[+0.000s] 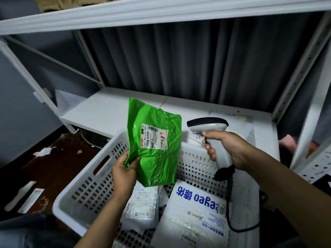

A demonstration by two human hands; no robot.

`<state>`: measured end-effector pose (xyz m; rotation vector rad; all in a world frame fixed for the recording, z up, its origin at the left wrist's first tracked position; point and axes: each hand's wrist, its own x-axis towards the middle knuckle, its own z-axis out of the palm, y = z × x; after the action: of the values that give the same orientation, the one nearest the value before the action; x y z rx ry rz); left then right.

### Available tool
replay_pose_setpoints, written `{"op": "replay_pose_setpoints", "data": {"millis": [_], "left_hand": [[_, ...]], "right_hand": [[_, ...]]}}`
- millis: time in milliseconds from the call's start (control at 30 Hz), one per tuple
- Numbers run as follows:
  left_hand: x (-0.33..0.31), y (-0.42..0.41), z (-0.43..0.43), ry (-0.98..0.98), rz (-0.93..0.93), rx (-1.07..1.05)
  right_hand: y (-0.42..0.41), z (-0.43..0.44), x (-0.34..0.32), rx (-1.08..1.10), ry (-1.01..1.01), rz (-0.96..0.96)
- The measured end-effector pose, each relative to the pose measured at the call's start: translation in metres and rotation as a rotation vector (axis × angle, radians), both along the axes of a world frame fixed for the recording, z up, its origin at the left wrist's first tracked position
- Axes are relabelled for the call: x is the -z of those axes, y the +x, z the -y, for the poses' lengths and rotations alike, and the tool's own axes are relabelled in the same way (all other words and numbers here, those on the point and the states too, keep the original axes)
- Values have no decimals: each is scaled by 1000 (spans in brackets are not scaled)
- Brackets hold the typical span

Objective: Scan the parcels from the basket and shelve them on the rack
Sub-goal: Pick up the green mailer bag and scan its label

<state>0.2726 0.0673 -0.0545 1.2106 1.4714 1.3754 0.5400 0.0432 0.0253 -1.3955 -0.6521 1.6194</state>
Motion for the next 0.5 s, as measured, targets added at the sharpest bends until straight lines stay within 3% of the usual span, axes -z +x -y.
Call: {"op": "replay_pose_setpoints", "data": {"millis": [333, 500], "left_hand": [[-2, 0, 3, 13, -5, 33], [-17, 17, -4, 11, 89, 14]], "right_hand": [[1, 0, 0, 0, 25, 0], [12, 4, -6, 36, 127, 223]]}}
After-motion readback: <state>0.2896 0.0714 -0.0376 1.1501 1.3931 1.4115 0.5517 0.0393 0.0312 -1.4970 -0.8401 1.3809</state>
